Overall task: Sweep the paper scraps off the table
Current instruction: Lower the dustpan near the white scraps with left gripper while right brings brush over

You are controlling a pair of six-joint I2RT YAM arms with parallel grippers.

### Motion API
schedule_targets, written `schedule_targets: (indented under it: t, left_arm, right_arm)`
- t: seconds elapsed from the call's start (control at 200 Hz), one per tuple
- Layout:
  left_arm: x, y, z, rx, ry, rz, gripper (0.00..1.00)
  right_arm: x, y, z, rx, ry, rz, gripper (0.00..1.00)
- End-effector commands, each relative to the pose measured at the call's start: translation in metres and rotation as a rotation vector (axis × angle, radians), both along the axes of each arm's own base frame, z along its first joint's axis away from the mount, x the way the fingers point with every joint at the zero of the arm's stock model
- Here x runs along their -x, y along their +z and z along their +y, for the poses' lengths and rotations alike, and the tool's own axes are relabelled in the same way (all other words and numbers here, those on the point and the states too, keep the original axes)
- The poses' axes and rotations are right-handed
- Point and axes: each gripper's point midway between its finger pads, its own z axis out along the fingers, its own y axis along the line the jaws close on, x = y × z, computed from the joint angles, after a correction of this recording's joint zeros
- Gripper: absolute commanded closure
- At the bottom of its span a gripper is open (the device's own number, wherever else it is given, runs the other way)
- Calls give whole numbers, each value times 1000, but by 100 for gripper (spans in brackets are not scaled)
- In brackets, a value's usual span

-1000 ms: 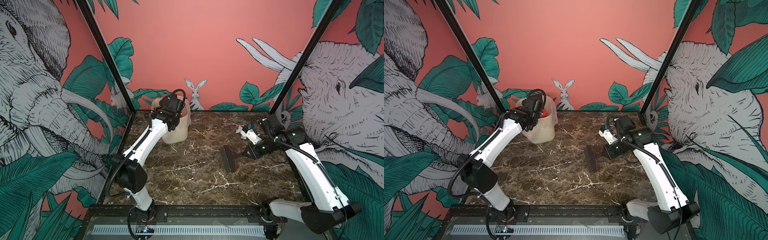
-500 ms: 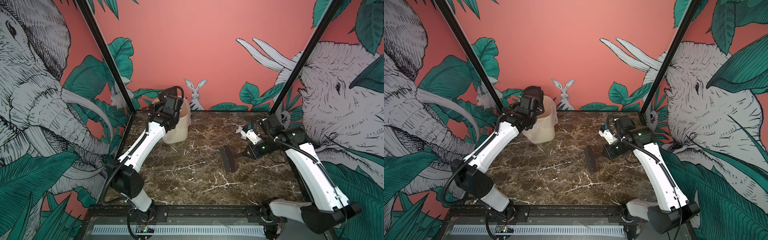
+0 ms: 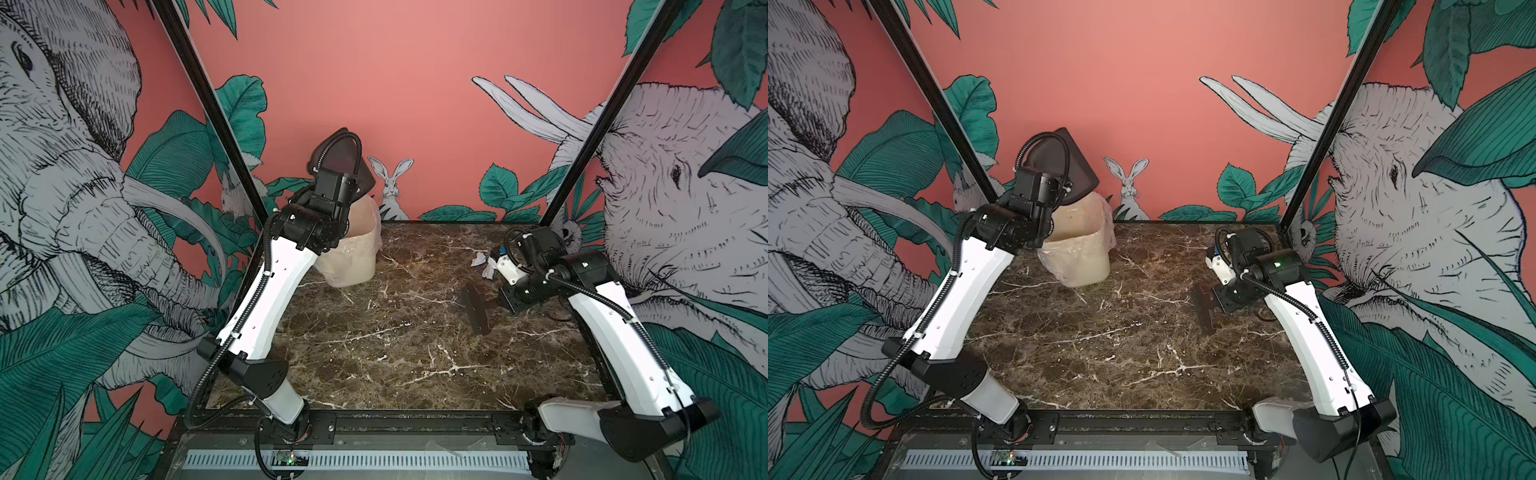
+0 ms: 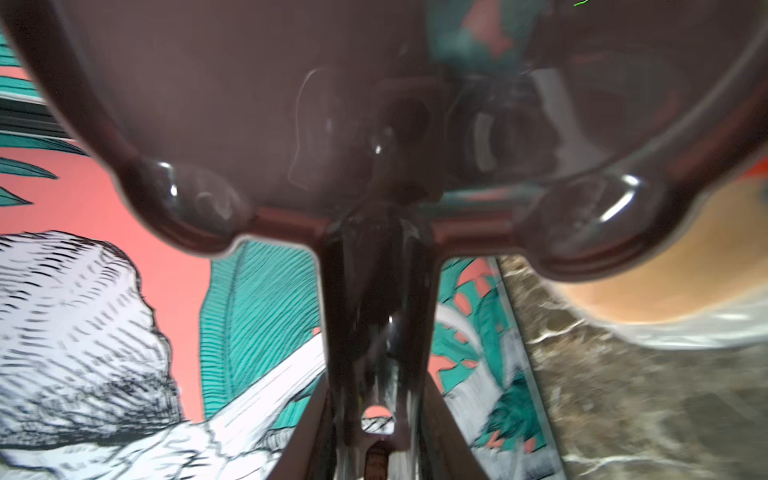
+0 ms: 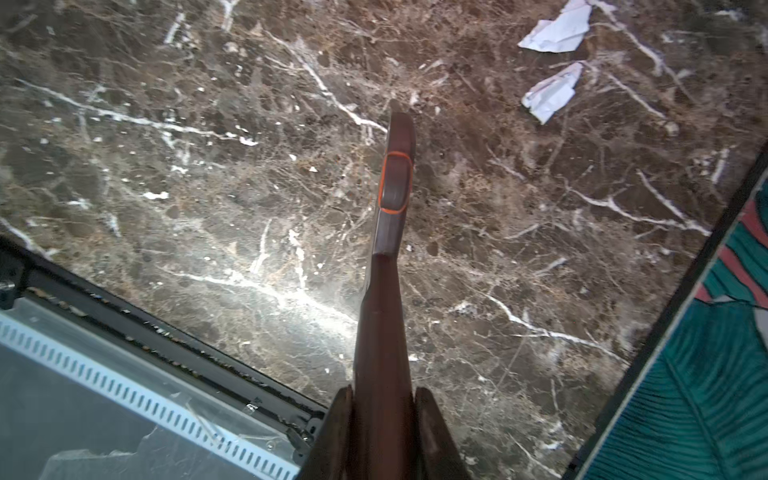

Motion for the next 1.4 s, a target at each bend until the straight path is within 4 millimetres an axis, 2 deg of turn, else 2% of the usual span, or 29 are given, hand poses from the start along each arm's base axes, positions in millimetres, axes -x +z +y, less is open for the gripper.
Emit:
schedule_targets:
  t: [0.0,0.095,0.125,0.195,0.4,0.51,0.635,0.66,0.93,1.2,1.391]
  left_arm:
    - [28,-22,-36,177,-96,80,100]
    - [37,-41,-59,276,-140,137,100]
    - [44,-47,-76,303,-180,159,100]
    - [52,-62,-92,361,-208,196,100]
    - [75,-109,-127,496,-249,303,100]
    - [87,-144,-142,532,-256,382,100]
    - [97,-178,-152,542,-249,451,100]
    - [99,-182,-153,548,-248,459,100]
    - [112,-235,-166,556,-232,569,100]
    - [127,-268,-173,539,-210,647,100]
    - [137,-285,-171,510,-190,694,100]
  right_arm:
    - [-19,5,-21,126,-39,-80,100]
    - [-30,7,-31,193,-63,-102,100]
    - [-34,8,-34,217,-70,-106,100]
    - [-43,8,-42,278,-82,-114,100]
    - [-71,5,-58,377,-112,-120,100]
    - [-88,1,-61,409,-113,-110,100]
    - [-105,0,-61,436,-109,-106,100]
    - [-111,-7,-59,447,-102,-88,100]
    - [-142,-20,-59,518,-74,-63,100]
    - [-155,-45,-56,554,-31,-6,100]
    - [-161,-54,-66,641,-7,6,100]
